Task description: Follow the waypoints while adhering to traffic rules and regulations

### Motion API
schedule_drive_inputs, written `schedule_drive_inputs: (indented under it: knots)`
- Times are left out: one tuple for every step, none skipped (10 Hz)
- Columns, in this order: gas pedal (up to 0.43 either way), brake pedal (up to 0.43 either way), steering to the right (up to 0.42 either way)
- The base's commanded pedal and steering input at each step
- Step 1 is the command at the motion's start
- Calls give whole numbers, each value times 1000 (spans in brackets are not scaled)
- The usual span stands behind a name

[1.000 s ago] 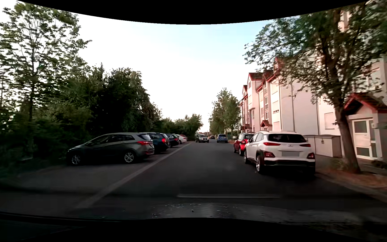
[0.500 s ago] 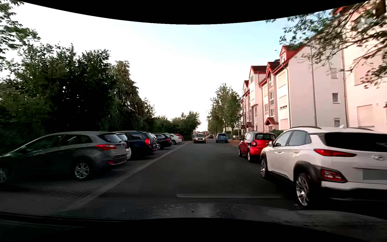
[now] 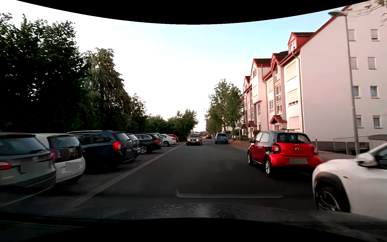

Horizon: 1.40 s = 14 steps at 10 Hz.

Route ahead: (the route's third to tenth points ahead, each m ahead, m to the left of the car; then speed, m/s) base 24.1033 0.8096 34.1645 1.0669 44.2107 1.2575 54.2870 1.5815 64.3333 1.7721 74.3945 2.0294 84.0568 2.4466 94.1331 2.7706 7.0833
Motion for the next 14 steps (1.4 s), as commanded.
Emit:
schedule_drive_inputs:
  knots:
    - [0,98,12]
    - [0,104,19]
    - [0,110,21]
    - [0,110,21]
    - [0,116,21]
    - [0,122,21]
    - [0,134,24]
    - [0,134,29]
    - [0,128,39]
    - [0,116,48]
    - [0,98,54]
    - [0,73,56]
    - [0,0,56]
    - [0,0,50]
